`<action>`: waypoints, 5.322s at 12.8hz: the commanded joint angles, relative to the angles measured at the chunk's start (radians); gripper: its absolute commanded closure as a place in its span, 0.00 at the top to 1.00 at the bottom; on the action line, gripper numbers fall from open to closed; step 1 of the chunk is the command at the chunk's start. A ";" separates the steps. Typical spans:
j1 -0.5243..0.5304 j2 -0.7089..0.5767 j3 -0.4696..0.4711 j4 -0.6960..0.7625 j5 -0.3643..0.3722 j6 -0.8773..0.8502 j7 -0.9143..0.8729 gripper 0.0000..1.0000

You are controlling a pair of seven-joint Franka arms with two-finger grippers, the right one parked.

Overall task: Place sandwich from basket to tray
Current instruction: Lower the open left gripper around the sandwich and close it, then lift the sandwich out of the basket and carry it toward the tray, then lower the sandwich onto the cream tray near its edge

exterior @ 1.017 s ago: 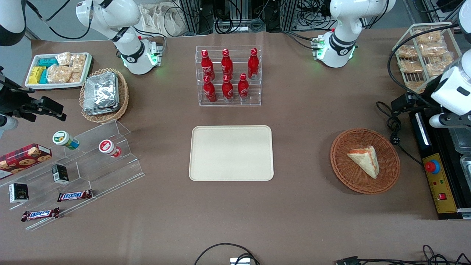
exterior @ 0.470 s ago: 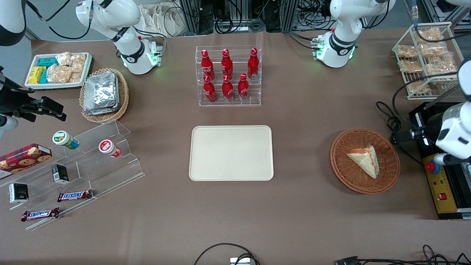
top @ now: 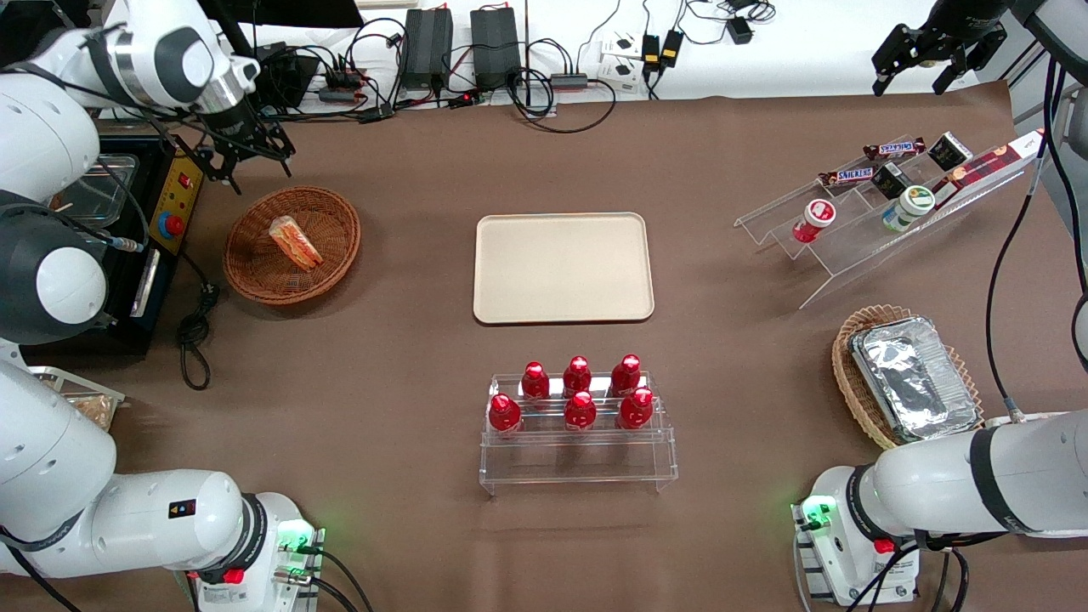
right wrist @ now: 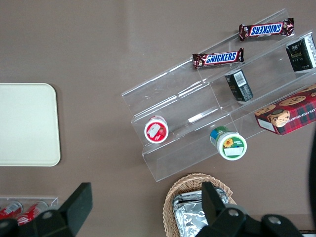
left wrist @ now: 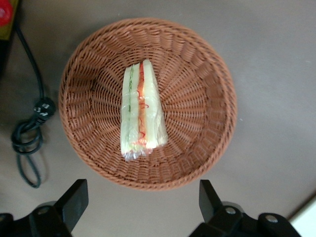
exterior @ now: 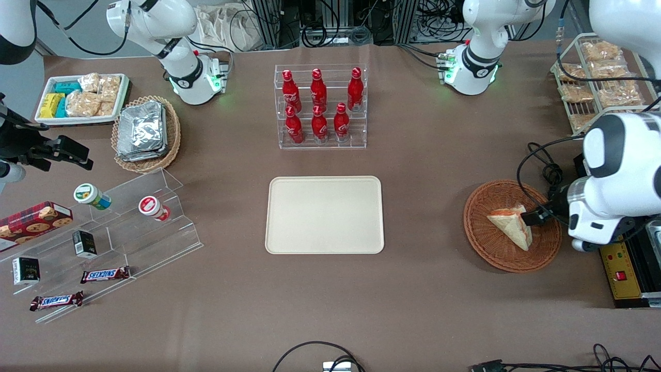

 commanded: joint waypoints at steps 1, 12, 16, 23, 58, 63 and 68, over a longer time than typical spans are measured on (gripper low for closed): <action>-0.004 -0.032 0.028 -0.132 0.010 0.138 -0.038 0.99; -0.006 0.037 0.060 -0.305 0.001 0.456 -0.065 0.99; -0.008 0.067 0.060 -0.298 -0.002 0.472 -0.082 0.88; -0.041 0.070 0.060 -0.288 0.005 0.469 -0.078 0.00; -0.597 0.436 -0.054 0.318 0.142 0.161 -0.002 0.00; -0.609 0.450 -0.054 0.311 0.142 0.172 -0.039 0.00; -0.609 0.450 -0.054 0.306 0.142 0.204 -0.045 1.00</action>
